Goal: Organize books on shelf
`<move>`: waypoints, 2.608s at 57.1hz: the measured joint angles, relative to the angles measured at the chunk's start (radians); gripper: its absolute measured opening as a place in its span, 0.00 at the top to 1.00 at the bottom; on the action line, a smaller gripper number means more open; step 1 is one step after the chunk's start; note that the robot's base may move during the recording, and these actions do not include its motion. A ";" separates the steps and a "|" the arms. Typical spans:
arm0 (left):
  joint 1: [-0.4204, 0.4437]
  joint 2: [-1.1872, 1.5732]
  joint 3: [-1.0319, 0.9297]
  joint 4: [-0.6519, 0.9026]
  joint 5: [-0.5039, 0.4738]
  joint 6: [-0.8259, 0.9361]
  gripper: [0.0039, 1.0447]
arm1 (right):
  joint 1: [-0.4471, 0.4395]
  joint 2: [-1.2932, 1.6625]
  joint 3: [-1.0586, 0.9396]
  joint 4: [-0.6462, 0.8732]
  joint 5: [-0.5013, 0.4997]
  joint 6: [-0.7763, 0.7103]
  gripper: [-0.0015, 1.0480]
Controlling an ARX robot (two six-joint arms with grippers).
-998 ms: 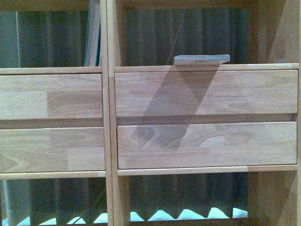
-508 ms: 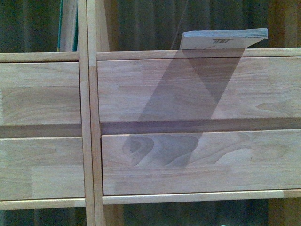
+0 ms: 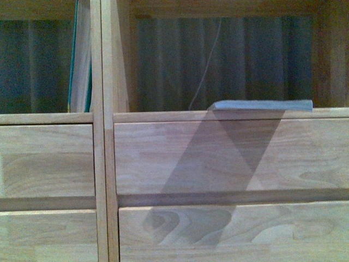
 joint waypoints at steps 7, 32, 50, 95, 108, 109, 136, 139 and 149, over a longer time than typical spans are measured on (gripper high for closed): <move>0.000 0.000 0.000 0.000 0.000 0.000 0.06 | 0.000 0.000 0.000 0.000 0.001 0.000 0.07; 0.000 0.000 0.000 0.000 0.000 0.000 0.06 | -0.098 0.331 0.156 0.086 -0.417 0.289 0.07; 0.000 0.000 0.000 0.000 0.000 0.000 0.06 | 0.158 0.939 0.517 0.451 -0.253 0.627 0.07; 0.000 0.000 0.000 0.000 0.000 0.000 0.06 | 0.154 1.632 1.027 0.512 -0.042 1.173 0.07; 0.000 0.000 0.000 0.000 0.000 0.000 0.06 | 0.159 1.652 1.056 0.495 0.089 1.422 0.07; 0.000 0.000 0.000 0.000 0.000 0.000 0.06 | 0.163 1.654 1.056 0.493 0.098 1.445 0.07; 0.000 0.000 0.000 0.000 0.000 0.000 0.06 | 0.322 1.691 1.111 0.470 0.385 1.676 0.07; 0.000 0.000 0.000 0.000 0.000 0.000 0.06 | 0.322 1.705 1.129 0.472 0.397 1.660 0.07; 0.000 0.000 0.000 0.000 0.000 0.000 0.06 | 0.318 1.746 1.161 0.479 0.403 1.604 0.12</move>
